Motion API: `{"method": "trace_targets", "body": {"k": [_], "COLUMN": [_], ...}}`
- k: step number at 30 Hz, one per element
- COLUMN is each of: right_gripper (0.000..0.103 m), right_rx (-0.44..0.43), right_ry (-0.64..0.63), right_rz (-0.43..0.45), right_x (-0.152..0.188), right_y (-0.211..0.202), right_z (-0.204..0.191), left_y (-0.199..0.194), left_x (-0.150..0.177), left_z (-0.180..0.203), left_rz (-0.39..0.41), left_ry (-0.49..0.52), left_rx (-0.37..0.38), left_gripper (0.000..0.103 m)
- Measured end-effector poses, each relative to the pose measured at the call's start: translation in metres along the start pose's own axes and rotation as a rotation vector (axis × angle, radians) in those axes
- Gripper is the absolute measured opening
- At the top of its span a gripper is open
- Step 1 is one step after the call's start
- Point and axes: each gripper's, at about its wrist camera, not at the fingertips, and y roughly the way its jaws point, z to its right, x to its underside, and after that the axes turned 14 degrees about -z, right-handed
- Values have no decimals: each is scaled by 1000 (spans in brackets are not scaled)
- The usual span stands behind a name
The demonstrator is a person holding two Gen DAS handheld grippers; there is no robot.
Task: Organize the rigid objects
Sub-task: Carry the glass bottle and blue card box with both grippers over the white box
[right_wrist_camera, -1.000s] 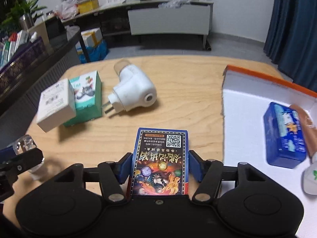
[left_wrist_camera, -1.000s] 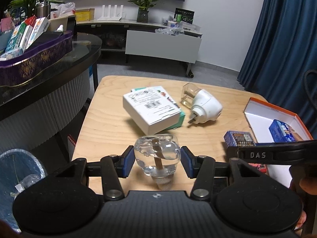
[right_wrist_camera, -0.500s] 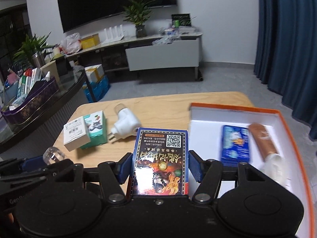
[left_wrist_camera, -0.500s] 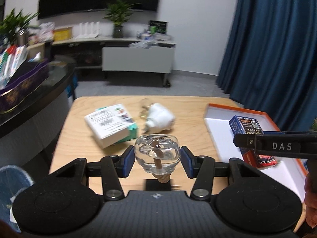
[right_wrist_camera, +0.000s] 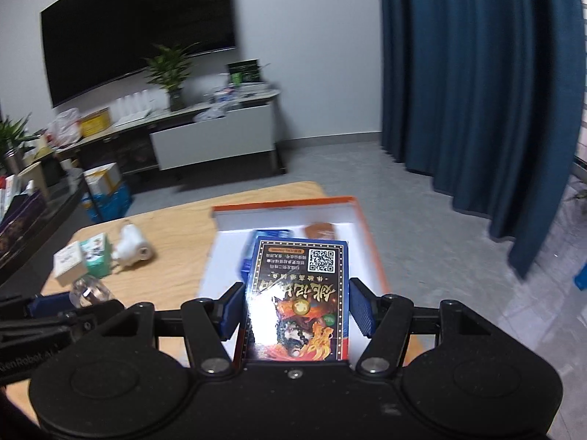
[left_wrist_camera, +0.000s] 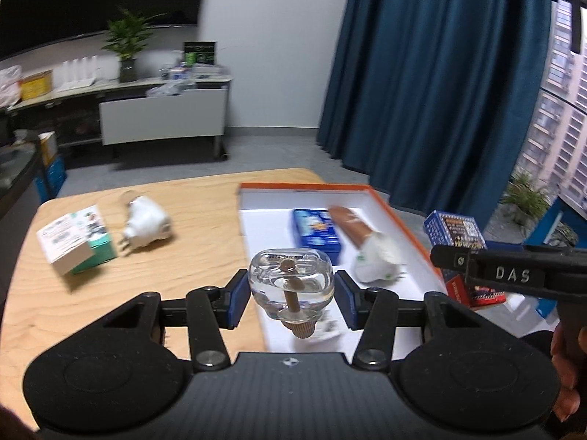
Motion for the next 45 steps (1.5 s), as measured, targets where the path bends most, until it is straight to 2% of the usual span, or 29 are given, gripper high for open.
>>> {"method": "trace_targets", "body": {"k": [4, 12, 23, 32, 45], "right_gripper": [72, 72, 72, 72, 72], "right_rx": [8, 10, -10, -16, -30], "right_ry": [29, 18, 11, 6, -9], "right_rz": [1, 1, -37, -43, -32], "right_x": [8, 11, 11, 7, -26], "right_y": [-3, 0, 15, 20, 36], "right_z": [15, 22, 23, 24, 22], "left_y": [7, 16, 27, 29, 41], "left_x": [-2, -7, -8, -18, -44], "left_z": [15, 29, 31, 28, 25], "left_rz": [-11, -17, -50, -38, -17], "left_ry": [16, 47, 57, 45, 44], "left_rx": [22, 16, -17, -25, -39], "left_gripper": [51, 51, 51, 51, 51]}}
